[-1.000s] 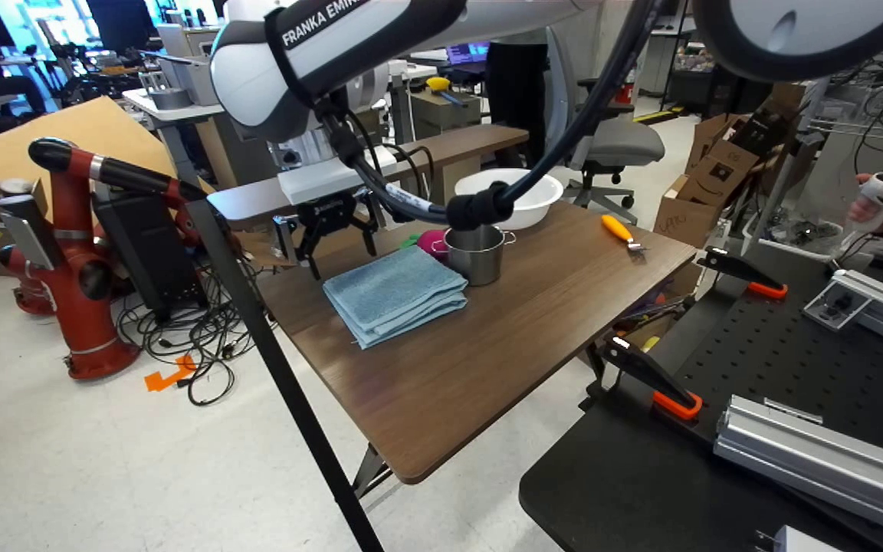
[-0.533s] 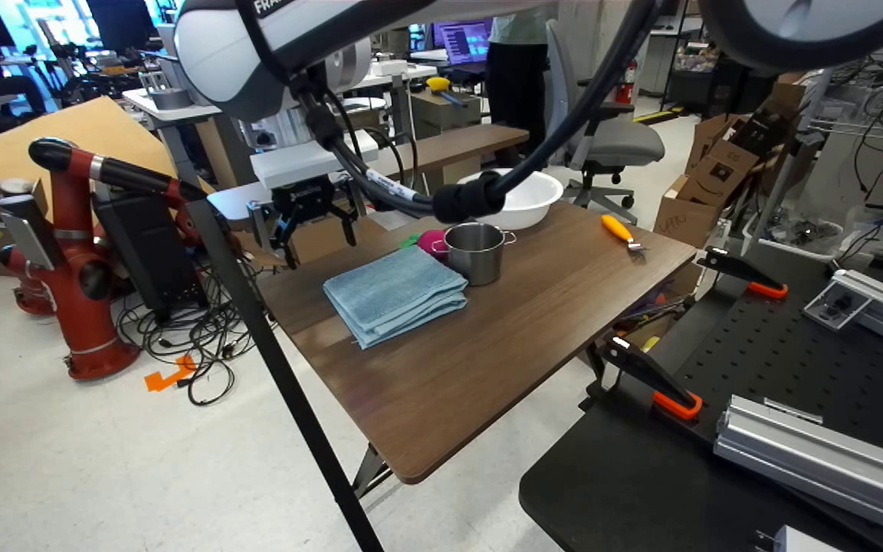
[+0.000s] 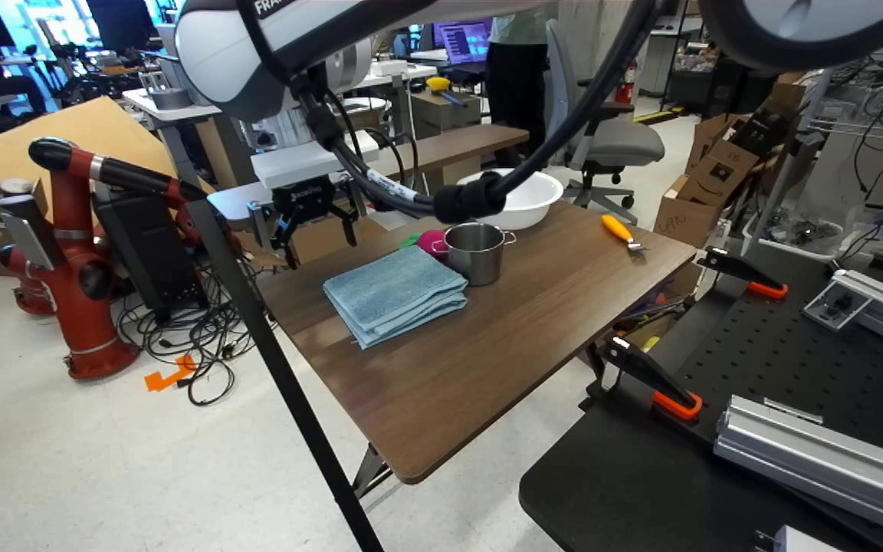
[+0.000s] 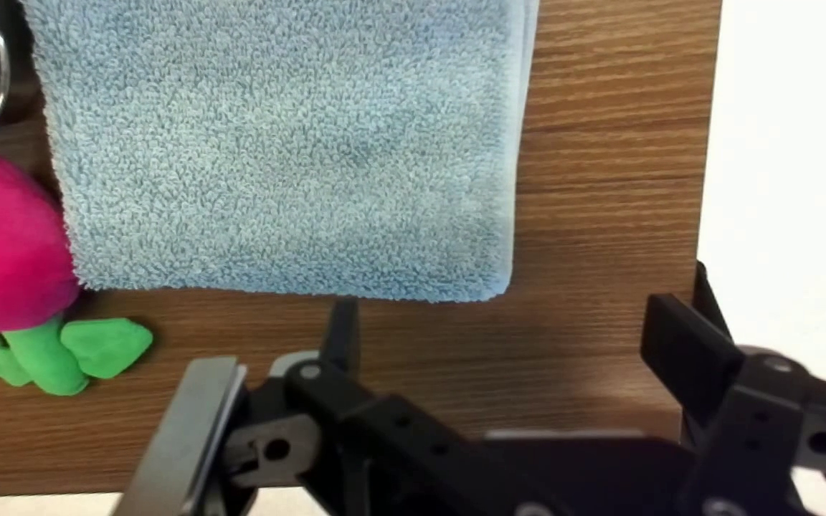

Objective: Move the towel to the middle of the table

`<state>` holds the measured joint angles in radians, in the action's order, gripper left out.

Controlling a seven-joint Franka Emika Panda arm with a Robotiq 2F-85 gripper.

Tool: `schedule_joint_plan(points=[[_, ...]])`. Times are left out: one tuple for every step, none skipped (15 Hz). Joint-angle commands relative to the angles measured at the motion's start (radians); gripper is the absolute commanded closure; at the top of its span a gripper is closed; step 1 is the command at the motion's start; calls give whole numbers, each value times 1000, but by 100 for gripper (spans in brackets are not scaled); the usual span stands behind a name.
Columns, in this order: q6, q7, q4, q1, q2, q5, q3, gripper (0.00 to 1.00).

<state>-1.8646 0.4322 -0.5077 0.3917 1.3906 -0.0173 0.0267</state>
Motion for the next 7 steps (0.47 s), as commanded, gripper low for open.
schedule_joint_plan(points=[[54, 1, 114, -3, 61, -7, -8, 0], [54, 1, 114, -3, 61, -7, -8, 0], [54, 1, 114, -3, 61, -7, -8, 0], [54, 1, 114, -3, 61, -7, -8, 0], [54, 1, 114, -3, 61, -7, -8, 0], [54, 1, 114, -3, 61, -7, -8, 0], [54, 1, 114, -3, 61, -7, -8, 0]])
